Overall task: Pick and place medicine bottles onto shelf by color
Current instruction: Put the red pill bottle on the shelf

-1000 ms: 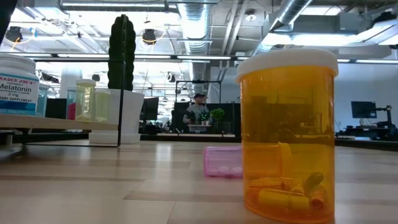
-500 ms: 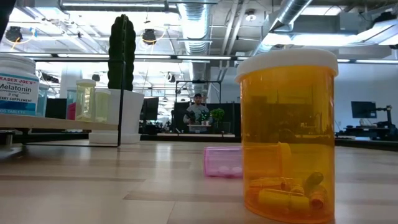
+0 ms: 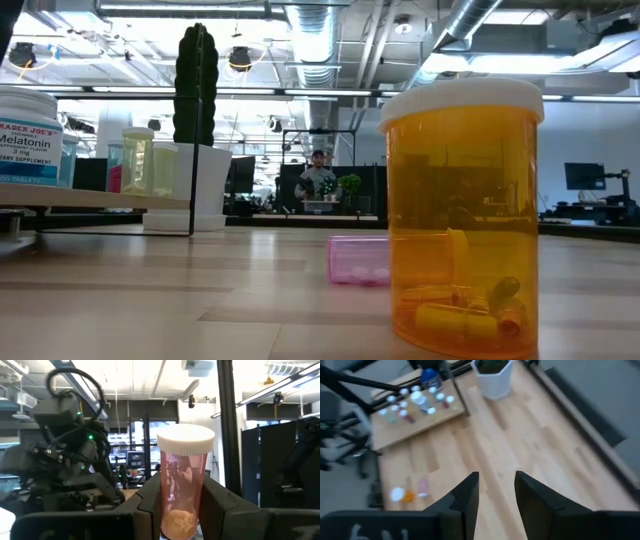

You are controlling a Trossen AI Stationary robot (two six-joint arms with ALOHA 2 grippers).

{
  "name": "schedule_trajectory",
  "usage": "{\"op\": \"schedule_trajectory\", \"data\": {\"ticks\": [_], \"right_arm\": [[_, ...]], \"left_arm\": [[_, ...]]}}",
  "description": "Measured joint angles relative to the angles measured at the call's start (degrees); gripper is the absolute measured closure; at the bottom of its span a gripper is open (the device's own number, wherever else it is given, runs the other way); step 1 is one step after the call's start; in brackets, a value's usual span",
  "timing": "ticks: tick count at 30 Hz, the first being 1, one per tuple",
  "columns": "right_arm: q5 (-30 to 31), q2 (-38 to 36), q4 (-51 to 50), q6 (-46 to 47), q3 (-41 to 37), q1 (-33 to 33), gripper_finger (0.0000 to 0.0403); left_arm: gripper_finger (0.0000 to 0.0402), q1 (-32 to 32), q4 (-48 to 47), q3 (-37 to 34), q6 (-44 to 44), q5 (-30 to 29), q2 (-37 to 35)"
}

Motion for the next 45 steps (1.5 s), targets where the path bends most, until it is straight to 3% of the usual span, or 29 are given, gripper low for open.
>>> {"op": "schedule_trajectory", "data": {"ticks": [6, 12, 19, 25, 29, 36, 41, 45], "right_arm": [[-16.36, 2.09, 0.02, -1.00, 0.00, -10.70, 0.0266], [-32.41, 5.80, 0.00, -10.07, -0.04, -19.42, 0.0269], [-34.51, 8.02, 0.11, -12.72, -0.40, -26.71, 0.0269], [-34.43, -3.68, 4.94, -15.05, -6.08, -33.05, 0.0269], [-35.51, -13.33, 20.79, -10.58, -17.85, -35.04, 0.0269], [-37.93, -26.63, 53.19, 2.76, -47.50, -32.85, 0.0269], [-39.63, -32.08, 83.41, 19.19, -63.82, -28.28, 0.0269], [-39.75, -32.32, 106.10, 31.72, -72.11, -22.68, 0.0269]], "left_arm": [[0.0330, 0.00, 0.02, 0.00, 2.17, -4.72, 0.00], [0.0330, 0.02, -0.03, 0.00, 3.36, -6.48, 0.00], [0.0330, 0.00, -0.37, 0.00, 4.31, -6.48, 0.00], [0.0330, 0.00, -1.60, 0.00, 5.22, -7.46, 0.00], [0.0330, 0.19, -1.97, 0.00, 8.24, -10.05, 0.00], [0.0330, 1.77, -1.71, 0.00, 11.04, -10.79, 0.00], [0.0330, 3.81, -1.06, 0.00, 11.04, -10.77, 0.00], [0.0330, 5.57, 0.94, 0.00, 10.98, -9.98, 0.00]]}}
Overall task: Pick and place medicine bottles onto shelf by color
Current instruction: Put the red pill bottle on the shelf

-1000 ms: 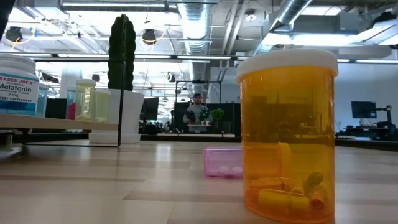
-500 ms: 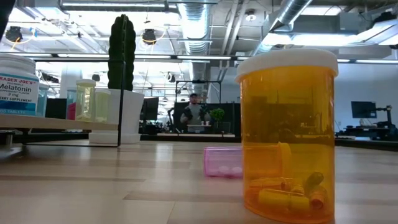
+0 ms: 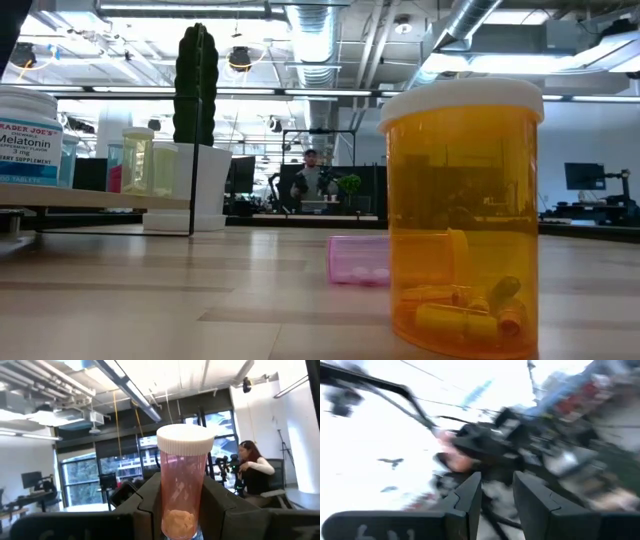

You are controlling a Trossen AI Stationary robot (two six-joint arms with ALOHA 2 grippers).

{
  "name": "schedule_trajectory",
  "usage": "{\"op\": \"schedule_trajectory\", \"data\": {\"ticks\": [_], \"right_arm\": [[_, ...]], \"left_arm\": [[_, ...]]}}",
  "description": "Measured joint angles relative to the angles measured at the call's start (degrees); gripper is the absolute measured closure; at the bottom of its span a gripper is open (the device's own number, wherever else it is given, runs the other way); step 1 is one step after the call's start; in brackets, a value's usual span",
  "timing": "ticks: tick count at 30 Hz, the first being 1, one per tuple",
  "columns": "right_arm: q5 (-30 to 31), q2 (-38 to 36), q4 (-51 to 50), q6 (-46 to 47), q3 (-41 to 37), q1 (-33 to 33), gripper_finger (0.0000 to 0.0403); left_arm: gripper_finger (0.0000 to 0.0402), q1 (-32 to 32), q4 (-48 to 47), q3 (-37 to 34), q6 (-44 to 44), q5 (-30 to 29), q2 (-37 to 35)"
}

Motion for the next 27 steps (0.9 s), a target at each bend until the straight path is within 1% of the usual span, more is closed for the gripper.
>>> {"op": "schedule_trajectory", "data": {"ticks": [2, 4, 6, 8, 12, 16, 22, 25, 27], "right_arm": [[1.03, 1.47, 11.20, 3.97, -2.61, 3.08, 0.0269], [3.52, 3.24, 20.61, 6.99, -4.16, 5.67, 0.0269], [5.31, 5.02, 27.26, 9.52, -4.27, 7.51, 0.0269], [6.09, 7.07, 31.28, 11.79, -4.23, 8.91, 0.0266], [8.13, 10.82, 33.71, 14.16, -4.27, 10.32, 0.0248], [8.26, 13.29, 37.25, 16.62, -4.29, 10.24, 0.0215], [7.91, 15.91, 41.82, 25.01, -4.28, 10.35, 0.0168], [6.74, 16.78, 41.63, 28.99, -4.23, 10.35, 0.0161], [6.63, 17.30, 41.56, 29.62, -4.23, 10.62, 0.0160]], "left_arm": [[0.0330, 0.76, 0.44, 0.00, 0.40, 1.53, 0.00], [0.0330, 1.39, 1.77, 0.00, 1.26, 3.96, 0.09], [0.0330, 2.17, 2.85, 0.00, 2.69, 7.47, 0.09], [0.0330, 2.93, 2.91, 0.02, 3.98, 10.55, 0.09], [0.0330, 4.82, 3.68, 0.02, 4.23, 14.70, 0.09], [0.0330, 6.67, 3.52, 0.03, 3.35, 19.15, 0.09], [0.0330, 8.80, 3.50, 0.04, 3.12, 27.68, 0.09], [0.0330, 9.74, 3.47, 0.03, 3.05, 32.48, 0.09], [0.0330, 10.18, 3.36, 0.04, 3.01, 34.95, 0.09]]}}
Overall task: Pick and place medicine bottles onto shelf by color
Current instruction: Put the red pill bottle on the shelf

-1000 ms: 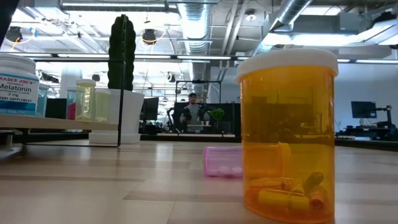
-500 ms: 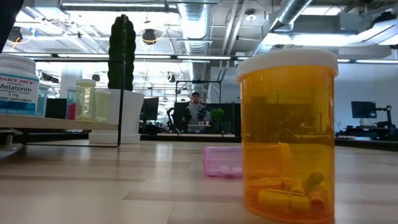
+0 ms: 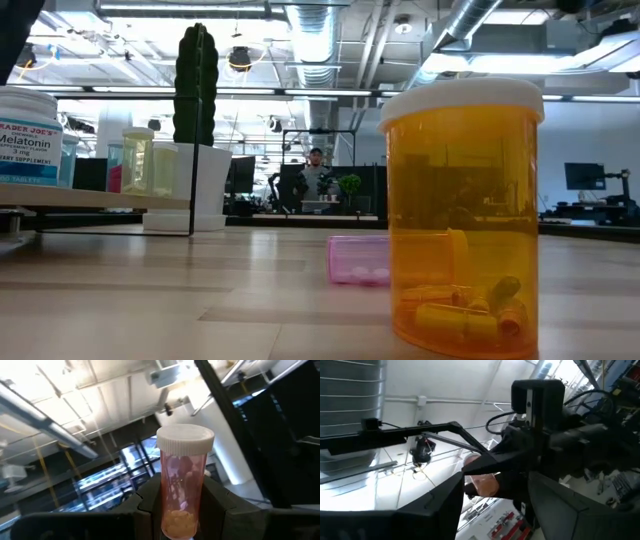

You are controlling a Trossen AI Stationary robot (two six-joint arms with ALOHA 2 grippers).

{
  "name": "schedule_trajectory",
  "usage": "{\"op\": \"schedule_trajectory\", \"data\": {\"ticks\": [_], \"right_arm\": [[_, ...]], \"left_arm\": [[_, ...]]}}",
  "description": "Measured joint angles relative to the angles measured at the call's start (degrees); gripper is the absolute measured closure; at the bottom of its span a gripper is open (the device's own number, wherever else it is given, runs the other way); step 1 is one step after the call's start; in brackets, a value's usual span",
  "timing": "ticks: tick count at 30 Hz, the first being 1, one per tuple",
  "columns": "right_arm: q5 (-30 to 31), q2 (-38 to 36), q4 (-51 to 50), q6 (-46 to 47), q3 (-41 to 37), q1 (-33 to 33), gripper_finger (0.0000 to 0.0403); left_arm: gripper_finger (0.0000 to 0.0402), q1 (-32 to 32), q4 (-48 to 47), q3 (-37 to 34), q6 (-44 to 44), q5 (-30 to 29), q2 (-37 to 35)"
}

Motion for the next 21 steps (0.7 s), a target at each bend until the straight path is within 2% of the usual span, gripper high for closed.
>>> {"op": "schedule_trajectory", "data": {"ticks": [10, 16, 21], "right_arm": [[-2.35, 4.84, -0.49, -1.86, 5.21, 5.26, 0.0174], [-3.53, 5.79, -0.52, -2.37, 6.78, 5.33, 0.0177], [-6.71, 6.13, -2.40, -2.02, 6.78, 5.29, 0.0177]], "left_arm": [[0.0330, 1.41, -1.24, 0.00, -2.07, 5.31, 0.00], [0.0330, 1.39, -1.20, 0.87, -2.94, 9.70, -0.02], [0.0330, 2.51, -1.11, 1.64, -8.42, 12.59, -0.02]]}}
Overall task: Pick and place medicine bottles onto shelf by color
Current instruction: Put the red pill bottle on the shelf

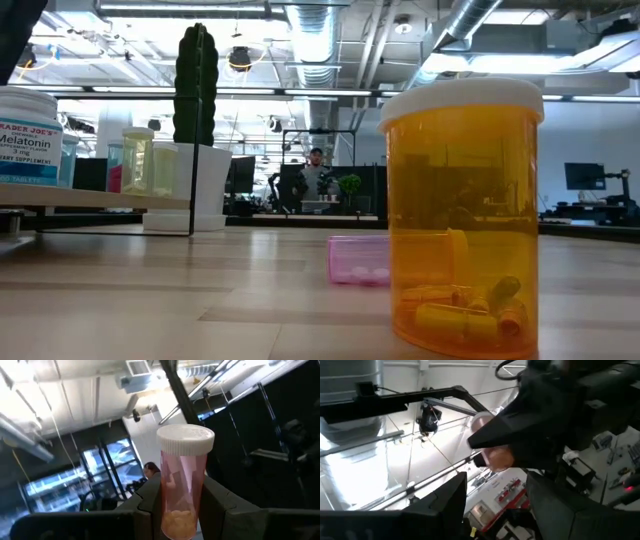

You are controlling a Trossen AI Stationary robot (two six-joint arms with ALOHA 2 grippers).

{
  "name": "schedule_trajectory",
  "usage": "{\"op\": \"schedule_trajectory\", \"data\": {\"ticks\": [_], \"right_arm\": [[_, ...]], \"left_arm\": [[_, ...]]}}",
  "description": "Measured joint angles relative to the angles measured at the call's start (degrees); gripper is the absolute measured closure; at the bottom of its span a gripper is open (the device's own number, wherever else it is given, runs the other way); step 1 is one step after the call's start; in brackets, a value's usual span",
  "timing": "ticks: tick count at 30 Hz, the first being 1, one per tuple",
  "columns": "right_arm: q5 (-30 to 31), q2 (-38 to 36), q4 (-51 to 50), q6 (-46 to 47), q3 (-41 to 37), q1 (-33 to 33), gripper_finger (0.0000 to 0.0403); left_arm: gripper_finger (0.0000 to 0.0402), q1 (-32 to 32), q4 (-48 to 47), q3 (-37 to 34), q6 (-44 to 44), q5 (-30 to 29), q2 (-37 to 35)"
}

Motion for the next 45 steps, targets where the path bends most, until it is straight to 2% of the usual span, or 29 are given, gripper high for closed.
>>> {"op": "schedule_trajectory", "data": {"ticks": [7, 13, 20, 25, 28, 31, 36, 45], "right_arm": [[-3.15, -1.80, -4.98, -5.79, -0.02, -1.82, 0.0177], [-3.38, -6.23, -16.72, -14.05, 0.00, -4.22, 0.0178], [4.04, -9.54, -33.16, -28.63, 0.22, -4.64, 0.0178], [7.56, -10.31, -49.53, -40.78, 6.99, -4.64, 0.0178], [10.30, -9.82, -61.87, -47.70, 12.83, -4.49, 0.0178], [12.06, -8.86, -69.94, -51.99, 17.54, -4.48, 0.0178], [12.24, -7.84, -72.39, -53.40, 20.00, -4.49, 0.0178], [12.63, -9.12, -72.31, -54.23, 20.13, -4.46, 0.0178]], "left_arm": [[0.0330, 1.40, -4.29, 0.09, -15.60, 0.16, 0.00], [0.0330, 1.40, -8.15, 0.09, -21.44, -0.05, -0.02], [0.0330, 1.70, -8.33, 0.09, -26.11, -5.59, -0.02], [0.0330, 2.49, -14.78, 0.09, -32.10, -6.18, -0.11], [0.0330, 2.52, -19.57, 0.09, -32.48, -6.18, -0.11], [0.0330, 2.44, -23.10, 0.09, -31.03, -6.57, -0.11], [0.0330, 2.42, -25.44, 0.11, -28.53, -8.88, -0.13], [0.0330, 2.16, -27.75, 0.09, -28.71, -9.35, -0.09]]}}
